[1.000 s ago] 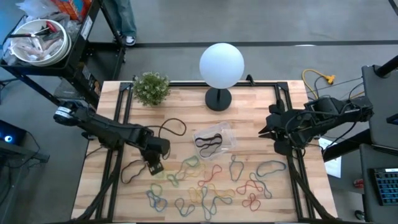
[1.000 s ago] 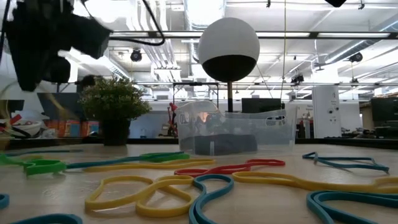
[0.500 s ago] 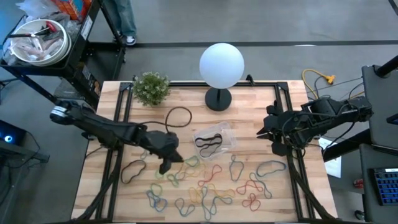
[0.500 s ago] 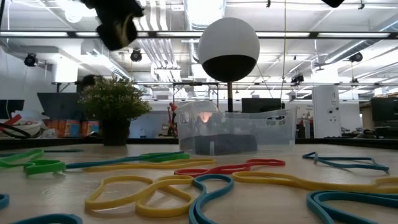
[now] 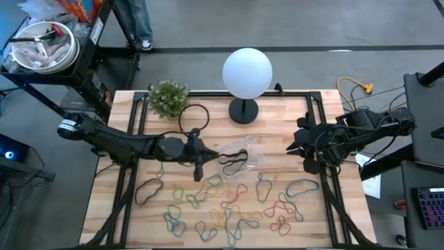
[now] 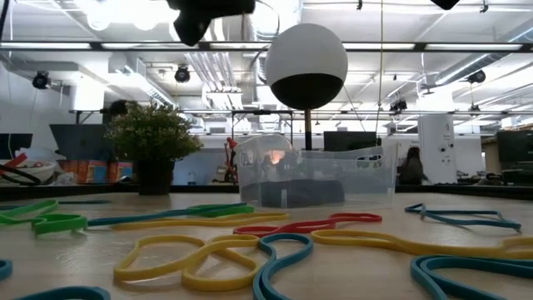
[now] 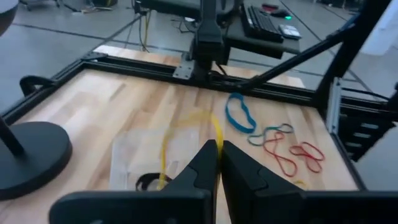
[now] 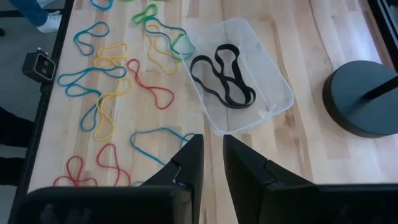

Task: Pick and place rubber bands into bin
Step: Put the yellow rubber band into the transparent bin

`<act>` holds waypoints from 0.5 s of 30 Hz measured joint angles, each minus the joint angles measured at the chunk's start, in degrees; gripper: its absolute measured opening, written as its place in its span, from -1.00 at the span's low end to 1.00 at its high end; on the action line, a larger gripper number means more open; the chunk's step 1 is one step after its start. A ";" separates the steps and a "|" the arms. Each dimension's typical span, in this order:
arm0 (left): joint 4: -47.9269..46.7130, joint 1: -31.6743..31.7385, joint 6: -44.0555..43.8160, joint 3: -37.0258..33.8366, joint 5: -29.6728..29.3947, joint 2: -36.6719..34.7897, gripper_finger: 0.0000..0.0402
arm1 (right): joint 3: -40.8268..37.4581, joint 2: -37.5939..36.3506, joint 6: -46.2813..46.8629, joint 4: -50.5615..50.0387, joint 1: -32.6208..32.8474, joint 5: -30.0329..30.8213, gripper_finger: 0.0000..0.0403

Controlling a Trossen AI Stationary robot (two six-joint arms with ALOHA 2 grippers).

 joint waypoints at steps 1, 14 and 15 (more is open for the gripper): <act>1.33 0.31 0.34 0.00 0.02 0.87 -1.00 | 0.00 -0.02 0.02 0.04 -0.02 0.04 -0.72; 13.98 3.65 1.31 -0.02 0.66 12.59 -1.00 | 0.00 -0.07 0.02 0.22 -0.02 1.05 -0.72; 14.43 3.84 1.27 -0.02 1.01 13.39 -1.00 | 0.00 -0.07 0.02 0.22 -0.02 1.05 -0.72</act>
